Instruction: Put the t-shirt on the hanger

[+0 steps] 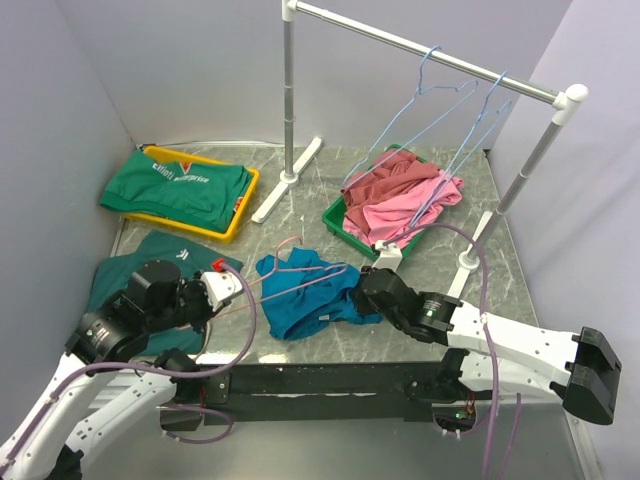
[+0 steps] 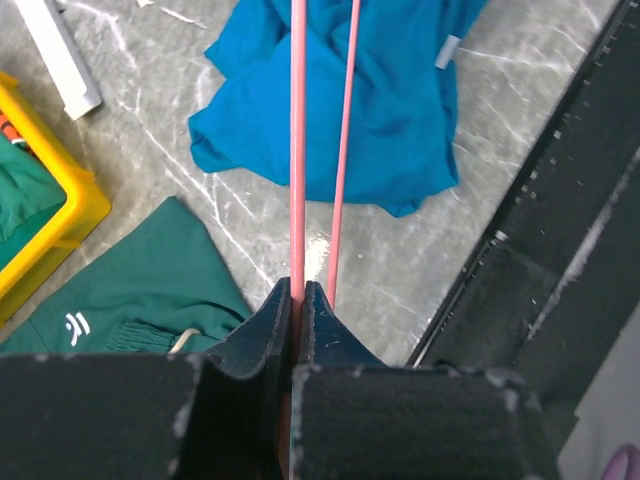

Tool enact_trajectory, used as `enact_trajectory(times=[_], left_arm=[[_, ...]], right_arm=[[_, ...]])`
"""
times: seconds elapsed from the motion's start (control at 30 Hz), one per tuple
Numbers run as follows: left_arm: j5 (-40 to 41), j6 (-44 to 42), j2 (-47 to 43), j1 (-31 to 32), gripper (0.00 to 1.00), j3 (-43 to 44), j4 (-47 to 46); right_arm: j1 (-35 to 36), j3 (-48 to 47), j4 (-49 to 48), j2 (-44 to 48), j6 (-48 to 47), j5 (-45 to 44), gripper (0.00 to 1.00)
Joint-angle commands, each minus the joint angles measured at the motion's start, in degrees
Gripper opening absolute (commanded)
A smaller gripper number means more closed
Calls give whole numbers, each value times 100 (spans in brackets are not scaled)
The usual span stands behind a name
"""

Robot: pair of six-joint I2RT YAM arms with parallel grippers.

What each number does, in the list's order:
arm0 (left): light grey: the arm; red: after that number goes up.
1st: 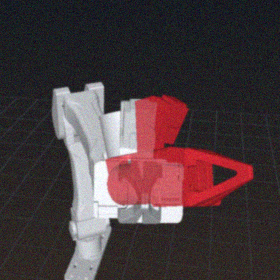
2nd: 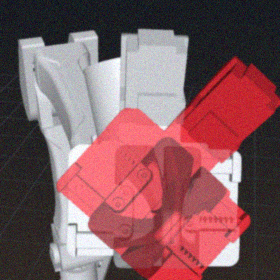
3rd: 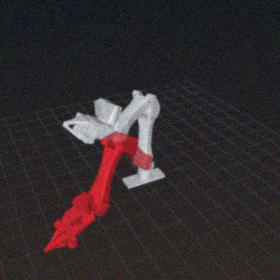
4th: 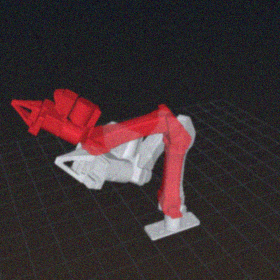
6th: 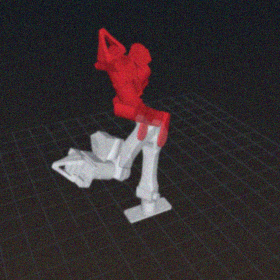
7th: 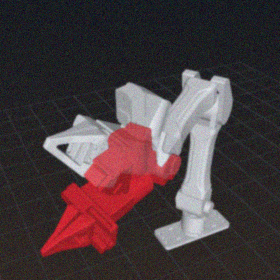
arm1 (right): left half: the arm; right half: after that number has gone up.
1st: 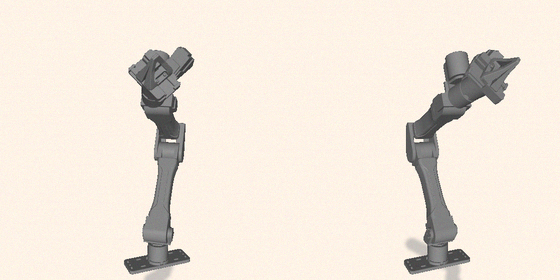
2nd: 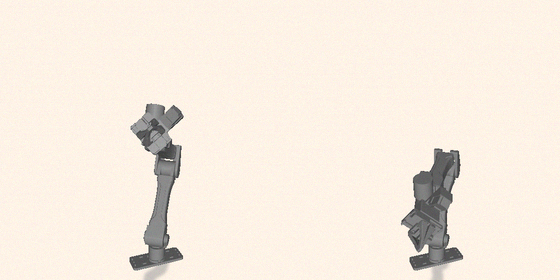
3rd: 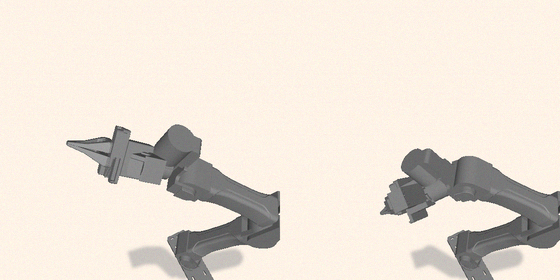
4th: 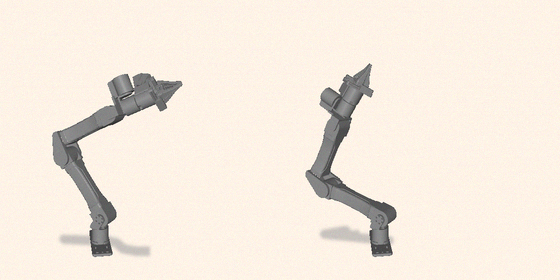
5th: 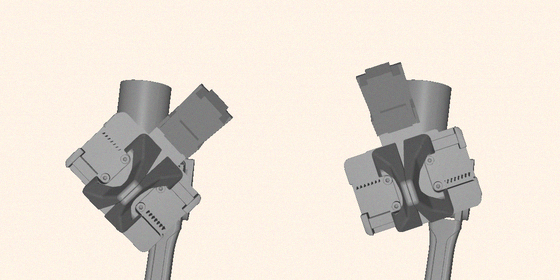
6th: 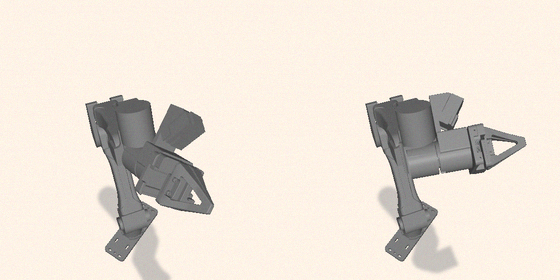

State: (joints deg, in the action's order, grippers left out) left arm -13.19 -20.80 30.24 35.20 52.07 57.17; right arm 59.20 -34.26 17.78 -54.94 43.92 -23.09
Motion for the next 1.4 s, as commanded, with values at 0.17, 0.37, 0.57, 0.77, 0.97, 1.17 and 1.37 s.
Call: enact_trajectory(times=[0.17, 0.37, 0.57, 0.77, 0.97, 1.17, 1.37], left_arm=[[370, -170, -255, 523, 1, 514, 277], [511, -179, -413, 786, 1, 514, 409], [616, -91, -607, 1103, 1, 576, 532], [616, -100, -633, 1287, 1, 418, 567], [1064, -179, -563, 1498, 1, 181, 655], [1021, -311, -545, 1499, 1, 180, 454], [468, -328, -458, 1498, 1, 180, 94]], right_arm=[[-224, -230, 146, -70, -24, -363, 10], [-330, -327, 322, -43, -24, -433, 10], [-365, -581, 454, -175, -94, -442, 9], [-374, -819, 525, -351, -156, -451, 9], [-365, -933, 621, -351, -156, -407, 8], [-348, -1047, 753, -88, -243, -319, 6], [-199, -1451, 832, -105, -454, -275, 4]])
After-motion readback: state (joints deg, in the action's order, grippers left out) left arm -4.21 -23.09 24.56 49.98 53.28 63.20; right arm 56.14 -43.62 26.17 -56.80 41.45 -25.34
